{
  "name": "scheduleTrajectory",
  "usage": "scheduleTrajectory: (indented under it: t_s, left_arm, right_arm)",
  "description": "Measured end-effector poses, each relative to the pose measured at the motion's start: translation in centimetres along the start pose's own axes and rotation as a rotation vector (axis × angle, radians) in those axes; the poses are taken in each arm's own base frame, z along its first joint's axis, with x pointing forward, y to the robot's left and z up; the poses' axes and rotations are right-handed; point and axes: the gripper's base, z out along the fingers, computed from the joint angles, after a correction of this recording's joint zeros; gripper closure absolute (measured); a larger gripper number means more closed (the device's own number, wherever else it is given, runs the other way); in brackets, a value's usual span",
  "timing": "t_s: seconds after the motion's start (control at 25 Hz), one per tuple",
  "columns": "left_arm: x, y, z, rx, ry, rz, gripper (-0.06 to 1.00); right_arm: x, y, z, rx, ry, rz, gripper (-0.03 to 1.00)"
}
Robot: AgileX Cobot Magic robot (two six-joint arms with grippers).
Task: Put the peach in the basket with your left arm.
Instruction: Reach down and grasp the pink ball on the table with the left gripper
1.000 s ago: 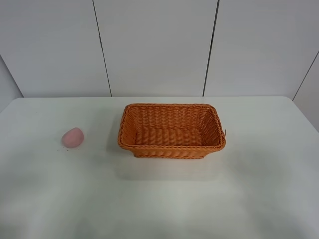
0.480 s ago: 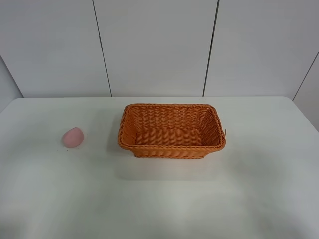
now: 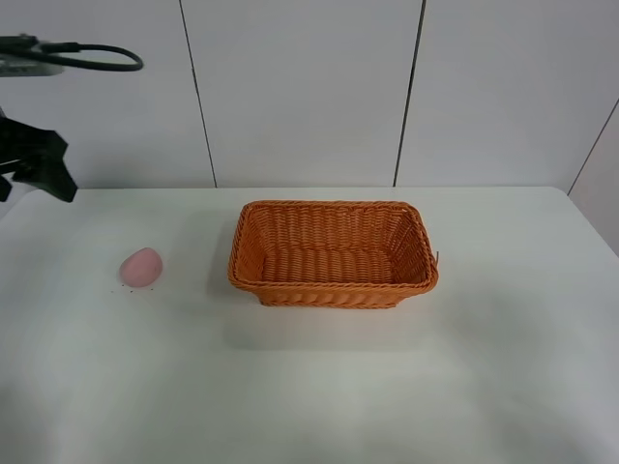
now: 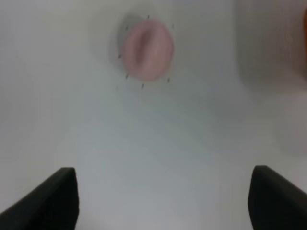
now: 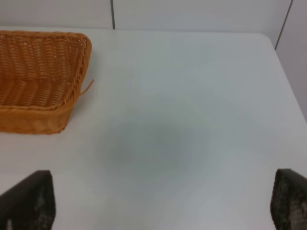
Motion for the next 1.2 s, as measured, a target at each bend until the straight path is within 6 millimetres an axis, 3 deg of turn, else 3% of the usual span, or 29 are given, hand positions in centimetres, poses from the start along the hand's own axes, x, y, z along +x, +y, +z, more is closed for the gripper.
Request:
scheduleTrajectory:
  t_s: [0.16, 0.32, 0.52, 0.64, 0.84, 1.2]
  left_arm:
    - [-4.3, 0.4, 5.1, 0.016, 0.072, -0.013, 0.2]
    - [-6.6, 1.0, 10.8, 0.016, 0.145, -0.022, 0.2]
    - [-6.9, 1.5, 17.1, 0.014, 0.223, -0.036, 0.2]
    - [-6.7, 1.7, 19.8, 0.011, 0.244, -0.039, 0.2]
    - [-6.4, 1.8, 22.6, 0.008, 0.249, -0.042, 0.2]
    - [-5.5, 2.5, 24.9, -0.034, 0.298, -0.006, 0.2]
  right_arm:
    - [0.0, 0.0, 0.0, 0.0, 0.0, 0.0, 0.27]
    - [0.0, 0.0, 0.0, 0.0, 0.0, 0.0, 0.27]
    - [0.0, 0.0, 0.0, 0.0, 0.0, 0.0, 0.27]
    - [0.0, 0.0, 0.0, 0.0, 0.0, 0.0, 0.27]
    - [0.0, 0.0, 0.0, 0.0, 0.0, 0.0, 0.27]
    - [0.0, 0.0, 0.0, 0.0, 0.0, 0.0, 0.27]
